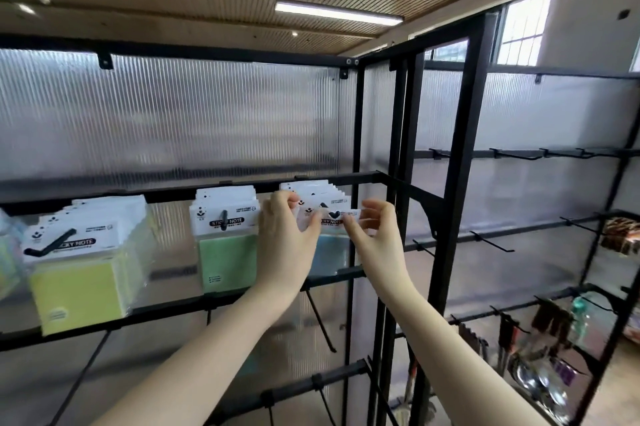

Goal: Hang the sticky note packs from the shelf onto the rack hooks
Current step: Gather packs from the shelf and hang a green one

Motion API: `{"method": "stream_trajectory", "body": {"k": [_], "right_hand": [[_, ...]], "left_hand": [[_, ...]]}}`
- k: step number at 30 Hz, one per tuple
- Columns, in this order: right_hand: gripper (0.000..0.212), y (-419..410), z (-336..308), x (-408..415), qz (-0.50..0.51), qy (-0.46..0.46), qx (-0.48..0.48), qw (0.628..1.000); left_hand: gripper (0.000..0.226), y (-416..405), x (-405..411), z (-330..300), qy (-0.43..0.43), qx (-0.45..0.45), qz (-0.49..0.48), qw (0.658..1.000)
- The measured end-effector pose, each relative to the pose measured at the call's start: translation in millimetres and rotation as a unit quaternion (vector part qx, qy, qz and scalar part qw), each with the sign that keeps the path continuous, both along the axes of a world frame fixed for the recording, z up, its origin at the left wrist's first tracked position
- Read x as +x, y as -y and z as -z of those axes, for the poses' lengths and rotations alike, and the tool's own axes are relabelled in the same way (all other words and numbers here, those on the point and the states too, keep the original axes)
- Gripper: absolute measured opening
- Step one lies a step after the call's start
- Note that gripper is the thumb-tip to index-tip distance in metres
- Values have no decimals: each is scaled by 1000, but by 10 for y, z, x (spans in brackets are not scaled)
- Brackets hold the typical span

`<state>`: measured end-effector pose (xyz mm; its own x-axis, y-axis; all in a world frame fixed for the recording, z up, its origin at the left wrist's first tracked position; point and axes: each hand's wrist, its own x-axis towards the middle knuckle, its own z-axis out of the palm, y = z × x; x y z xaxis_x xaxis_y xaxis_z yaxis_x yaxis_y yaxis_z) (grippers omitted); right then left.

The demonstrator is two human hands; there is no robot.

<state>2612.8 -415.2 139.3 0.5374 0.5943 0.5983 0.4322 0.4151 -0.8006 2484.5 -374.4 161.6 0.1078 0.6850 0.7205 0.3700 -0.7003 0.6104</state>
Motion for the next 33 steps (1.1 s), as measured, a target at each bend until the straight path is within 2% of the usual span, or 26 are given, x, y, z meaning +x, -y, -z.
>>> {"method": "stream_trajectory", "body": {"k": [5,12,18,23,28,33], "right_hand": [[38,-123,91,24,-12,-28,-47,998],[36,-285,156,88,-12,-24,-109,994],[39,-362,199,90,-3,-22,-122,992],[27,-228,317,60,-5,-26,-136,990],[22,-54,701,-46,21,-34,-210,977],[16,40,925,-343,41,-19,-293,955]], "left_hand": [[35,-61,80,149,20,-24,-35,999],[35,-222,177,260,24,-109,-63,992],[41,-270,153,287,-14,-145,-69,987],[41,-162,95,418,-37,-177,-65,981],[34,11,-146,742,-105,-249,-11,963],[25,148,-597,952,-178,-285,5,942]]}}
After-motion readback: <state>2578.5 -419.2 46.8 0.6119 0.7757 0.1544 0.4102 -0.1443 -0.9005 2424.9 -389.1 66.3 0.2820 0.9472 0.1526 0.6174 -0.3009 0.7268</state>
